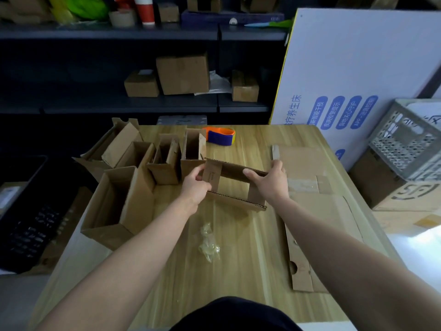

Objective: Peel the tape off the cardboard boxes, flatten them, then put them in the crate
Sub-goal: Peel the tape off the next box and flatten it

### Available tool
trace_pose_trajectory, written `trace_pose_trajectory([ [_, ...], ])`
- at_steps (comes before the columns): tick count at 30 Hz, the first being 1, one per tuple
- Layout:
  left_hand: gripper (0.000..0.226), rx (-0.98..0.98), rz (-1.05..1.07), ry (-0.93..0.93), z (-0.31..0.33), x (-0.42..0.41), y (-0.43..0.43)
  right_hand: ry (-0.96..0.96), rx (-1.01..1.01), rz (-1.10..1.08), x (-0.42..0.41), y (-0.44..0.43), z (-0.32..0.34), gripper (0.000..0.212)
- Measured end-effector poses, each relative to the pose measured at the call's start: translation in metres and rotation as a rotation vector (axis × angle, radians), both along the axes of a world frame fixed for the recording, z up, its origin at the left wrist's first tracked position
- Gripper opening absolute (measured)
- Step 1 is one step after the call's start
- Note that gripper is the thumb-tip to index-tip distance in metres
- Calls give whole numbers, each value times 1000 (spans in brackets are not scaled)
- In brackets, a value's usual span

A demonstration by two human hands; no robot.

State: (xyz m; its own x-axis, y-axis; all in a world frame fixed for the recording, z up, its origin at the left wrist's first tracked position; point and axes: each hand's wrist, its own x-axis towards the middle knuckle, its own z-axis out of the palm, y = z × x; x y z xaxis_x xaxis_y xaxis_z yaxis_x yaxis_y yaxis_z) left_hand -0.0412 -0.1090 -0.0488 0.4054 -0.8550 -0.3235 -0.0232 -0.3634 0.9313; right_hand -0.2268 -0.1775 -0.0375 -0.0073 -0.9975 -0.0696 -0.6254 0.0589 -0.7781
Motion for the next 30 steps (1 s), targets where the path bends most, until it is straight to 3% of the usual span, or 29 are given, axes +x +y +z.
trace_pose_trajectory([
  [7,86,-27,109,-48,5,-12,-15,7,-10,-19,3,-11,1,96],
  [18,66,-46,139,-113,3,-36,-26,28,68,-200,-7,-13,2,59],
  [22,70,-44,177,-109,1,-31,-28,-23,50,-42,-11,-12,11,66],
  [26,72,-31,256,-123,0,-19,-31,-24,4,107,-21,-16,23,45],
  [30,66,13,295,-198,-1,-17,-37,-48,-85,145,-21,-17,30,37],
])
